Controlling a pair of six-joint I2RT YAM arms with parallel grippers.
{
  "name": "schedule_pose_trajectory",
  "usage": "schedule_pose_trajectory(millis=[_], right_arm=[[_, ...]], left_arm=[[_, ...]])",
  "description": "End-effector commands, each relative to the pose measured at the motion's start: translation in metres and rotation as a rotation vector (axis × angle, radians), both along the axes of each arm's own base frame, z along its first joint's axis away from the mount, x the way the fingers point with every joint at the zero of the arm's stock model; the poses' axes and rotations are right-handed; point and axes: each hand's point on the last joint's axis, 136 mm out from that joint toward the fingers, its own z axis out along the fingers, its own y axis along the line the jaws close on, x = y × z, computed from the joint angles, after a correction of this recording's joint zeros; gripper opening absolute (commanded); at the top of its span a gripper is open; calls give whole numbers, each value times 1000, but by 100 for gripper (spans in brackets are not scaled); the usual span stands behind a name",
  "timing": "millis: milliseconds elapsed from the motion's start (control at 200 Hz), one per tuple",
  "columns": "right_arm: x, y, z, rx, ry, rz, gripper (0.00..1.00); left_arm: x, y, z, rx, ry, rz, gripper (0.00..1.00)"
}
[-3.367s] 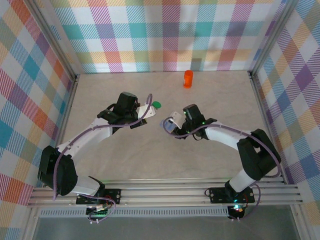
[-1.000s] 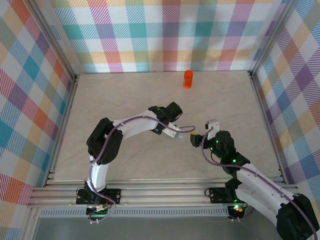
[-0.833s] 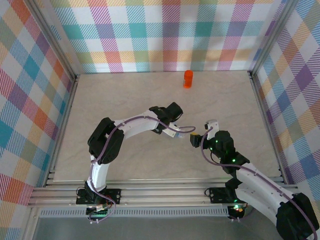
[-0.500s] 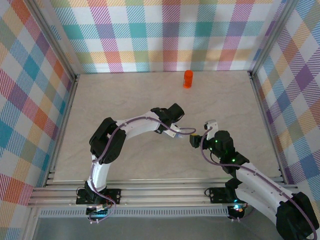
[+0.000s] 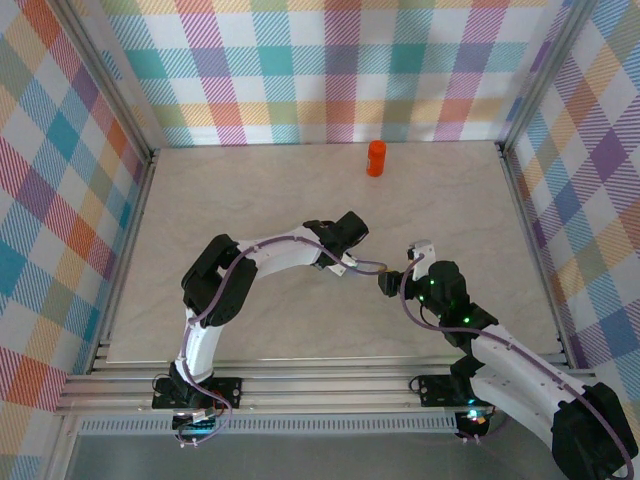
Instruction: Sort the pills into containers
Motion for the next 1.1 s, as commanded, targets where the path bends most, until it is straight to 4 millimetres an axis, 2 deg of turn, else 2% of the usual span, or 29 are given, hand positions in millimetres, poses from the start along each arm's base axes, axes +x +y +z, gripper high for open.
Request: schedule_pose_trajectory(millis=[0, 275, 520, 640, 875, 1095], right_arm=[[5, 8, 23, 55, -45, 17, 86], [3, 9, 26, 69, -47, 22, 86], [1, 10, 29, 86, -51, 29, 86], [1, 11, 30, 96, -50, 34, 86], [1, 13, 29, 109, -41, 39, 87], [1, 14, 28, 118, -35, 38, 87]], left_arm=[[-2, 4, -5, 113, -34, -47, 0], [-5, 11, -10, 298, -92, -134, 0], [-14, -7, 0, 320, -135, -170, 0], [-14, -10, 2, 323, -150, -165, 0], [-17, -19, -9, 344, -159, -180, 0], [-19, -14, -18, 402, -159, -171, 0]])
